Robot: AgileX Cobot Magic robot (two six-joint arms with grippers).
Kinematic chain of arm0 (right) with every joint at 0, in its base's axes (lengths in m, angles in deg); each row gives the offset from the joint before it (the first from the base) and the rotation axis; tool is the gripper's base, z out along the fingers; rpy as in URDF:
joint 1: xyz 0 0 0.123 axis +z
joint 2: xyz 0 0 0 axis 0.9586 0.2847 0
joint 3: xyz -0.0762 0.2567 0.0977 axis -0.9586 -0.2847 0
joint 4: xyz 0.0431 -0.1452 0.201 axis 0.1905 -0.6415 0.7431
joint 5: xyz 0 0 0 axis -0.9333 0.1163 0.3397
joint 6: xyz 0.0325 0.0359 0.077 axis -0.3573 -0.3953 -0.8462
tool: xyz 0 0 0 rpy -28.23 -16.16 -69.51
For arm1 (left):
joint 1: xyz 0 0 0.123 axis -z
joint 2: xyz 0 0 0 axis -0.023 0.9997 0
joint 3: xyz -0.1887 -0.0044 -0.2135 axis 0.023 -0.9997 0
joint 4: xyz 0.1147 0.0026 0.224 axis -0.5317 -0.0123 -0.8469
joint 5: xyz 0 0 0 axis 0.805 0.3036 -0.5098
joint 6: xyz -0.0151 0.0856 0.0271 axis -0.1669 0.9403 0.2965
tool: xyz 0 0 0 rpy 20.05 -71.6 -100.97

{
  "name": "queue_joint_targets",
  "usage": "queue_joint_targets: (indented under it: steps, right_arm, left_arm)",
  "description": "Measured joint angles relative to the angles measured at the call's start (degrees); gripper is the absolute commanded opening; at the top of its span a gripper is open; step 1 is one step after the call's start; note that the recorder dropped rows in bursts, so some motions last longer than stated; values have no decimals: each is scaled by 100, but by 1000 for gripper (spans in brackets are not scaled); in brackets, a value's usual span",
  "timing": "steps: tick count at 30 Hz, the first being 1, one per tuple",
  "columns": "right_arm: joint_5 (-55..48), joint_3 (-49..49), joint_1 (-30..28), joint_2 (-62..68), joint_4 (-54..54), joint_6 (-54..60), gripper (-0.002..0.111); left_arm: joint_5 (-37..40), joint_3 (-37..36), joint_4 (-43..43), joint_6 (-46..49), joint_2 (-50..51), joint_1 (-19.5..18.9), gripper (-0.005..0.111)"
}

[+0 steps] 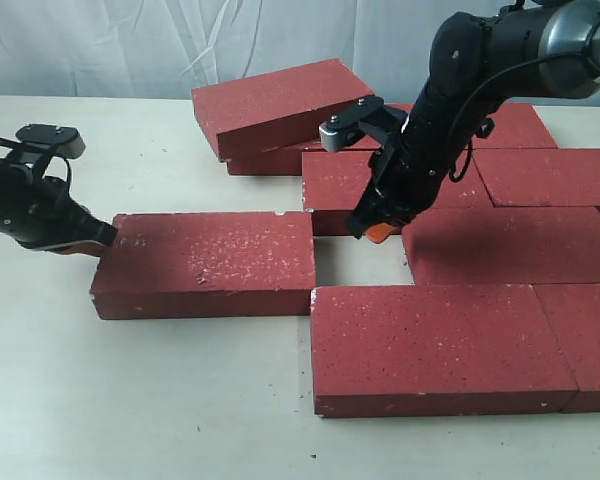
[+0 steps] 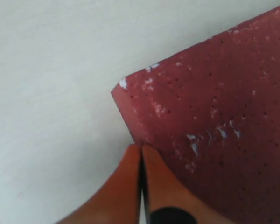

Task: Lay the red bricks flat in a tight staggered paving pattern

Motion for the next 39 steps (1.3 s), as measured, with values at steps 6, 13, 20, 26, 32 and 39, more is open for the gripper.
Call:
queue_joint_targets:
  steps: [6, 13, 20, 26, 32, 39]
  right_arm:
    - [19, 0, 0, 0, 15, 26, -1]
    - [7, 0, 0, 0, 474, 291, -1]
    - [-982, 0, 389, 0, 2004, 2186, -1]
    - [-1088, 0, 1071, 0, 2081, 2688, -1]
    - [-811, 0, 1716, 0, 958, 2509, -1]
    - [-111, 0, 1955, 282, 479, 2301, -1]
  left_arm:
    - [-268, 0, 101, 22, 16, 120, 0]
    - [-234, 10, -67, 11, 16, 120, 0]
    - [-234, 21, -151, -85, 6, 133, 0]
    - [-234, 21, -183, -99, 6, 133, 0]
    - [-234, 21, -202, -99, -14, 135, 0]
    - [-234, 21, -218, -99, -14, 135, 0]
